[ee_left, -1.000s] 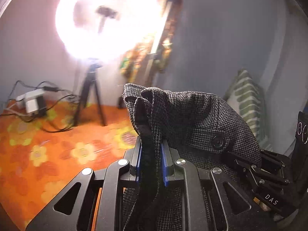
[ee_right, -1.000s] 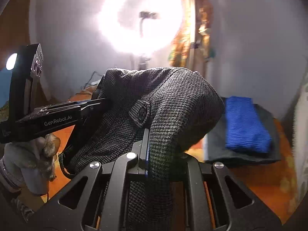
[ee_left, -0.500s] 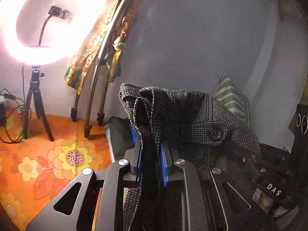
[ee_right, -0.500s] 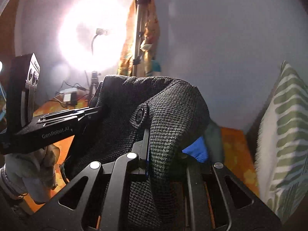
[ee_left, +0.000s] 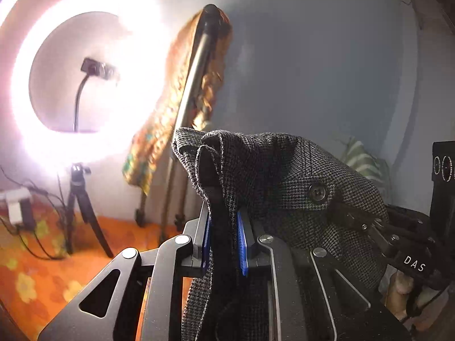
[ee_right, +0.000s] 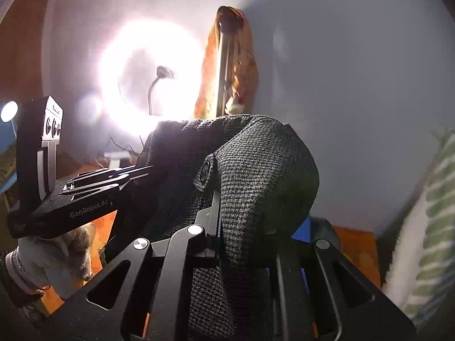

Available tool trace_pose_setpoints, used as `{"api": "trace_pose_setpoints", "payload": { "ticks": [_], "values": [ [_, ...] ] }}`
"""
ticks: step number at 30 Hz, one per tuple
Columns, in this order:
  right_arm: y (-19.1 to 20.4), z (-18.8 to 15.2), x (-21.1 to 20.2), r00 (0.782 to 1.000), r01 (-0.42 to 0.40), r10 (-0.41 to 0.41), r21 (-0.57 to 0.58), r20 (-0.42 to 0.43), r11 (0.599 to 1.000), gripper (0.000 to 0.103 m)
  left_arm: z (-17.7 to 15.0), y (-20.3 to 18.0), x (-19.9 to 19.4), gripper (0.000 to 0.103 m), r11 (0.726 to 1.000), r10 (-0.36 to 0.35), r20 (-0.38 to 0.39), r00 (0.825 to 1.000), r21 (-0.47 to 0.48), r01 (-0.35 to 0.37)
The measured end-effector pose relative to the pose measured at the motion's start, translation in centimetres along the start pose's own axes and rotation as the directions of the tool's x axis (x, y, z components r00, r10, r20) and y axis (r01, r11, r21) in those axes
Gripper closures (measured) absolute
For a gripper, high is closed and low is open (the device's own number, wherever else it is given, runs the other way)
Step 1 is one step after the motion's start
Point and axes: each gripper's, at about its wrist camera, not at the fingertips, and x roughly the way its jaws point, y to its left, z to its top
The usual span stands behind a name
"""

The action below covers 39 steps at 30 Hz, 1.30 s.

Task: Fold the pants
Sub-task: 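Lift the pants bundle with both tools and carry it toward the striped pillow, then lower the pants bundle onto the bed beside the pillow and open both tools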

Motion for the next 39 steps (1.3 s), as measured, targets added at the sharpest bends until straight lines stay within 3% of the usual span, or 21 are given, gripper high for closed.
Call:
{"api": "trace_pose_setpoints", "payload": {
  "ticks": [6,11,16,19,25,33,39],
  "values": [
    [-3.9,-0.1,3.4,0.998,-0.053,0.053,0.031,-0.019,0.998,0.091,0.2,-1.3,5.1,0.089,0.999,0.018,-0.041,0.999,0.038,-0.017],
    [-10.7,-3.8,7.1,0.992,-0.066,0.075,0.092,-0.1,0.994,0.091,-3.5,-3.5,13.4,0.089,0.999,-0.032,-0.159,0.987,0.002,0.033],
    [-16.1,-8.6,10.8,0.977,0.017,0.001,0.082,-0.213,0.996,0.087,-7.4,-6.1,19.0,0.089,0.999,-0.046,-0.244,0.969,0.004,0.049],
    [-18.2,-10.7,12.8,0.964,0.063,-0.035,0.1,-0.262,0.993,0.073,-8.1,-6.4,20.1,0.089,0.999,-0.031,-0.249,0.968,0.011,0.034],
    [-20.5,-10.8,13.2,0.972,0.112,-0.074,0.165,-0.222,0.98,0.05,-8.4,-6.4,20.0,0.089,0.999,0.017,-0.247,0.969,0.042,-0.006],
    [-20.2,-10.1,10.1,0.985,0.128,-0.102,0.187,-0.14,0.974,0.049,-7.7,-4.7,20.6,0.082,0.991,0.127,-0.257,0.958,0.06,-0.116],
    [-18.9,-11.2,11.0,0.969,0.168,-0.146,0.099,-0.198,0.981,0.049,-7.5,-3.4,19.7,0.082,0.979,0.2,-0.267,0.943,0.086,-0.183]
  ]
}}
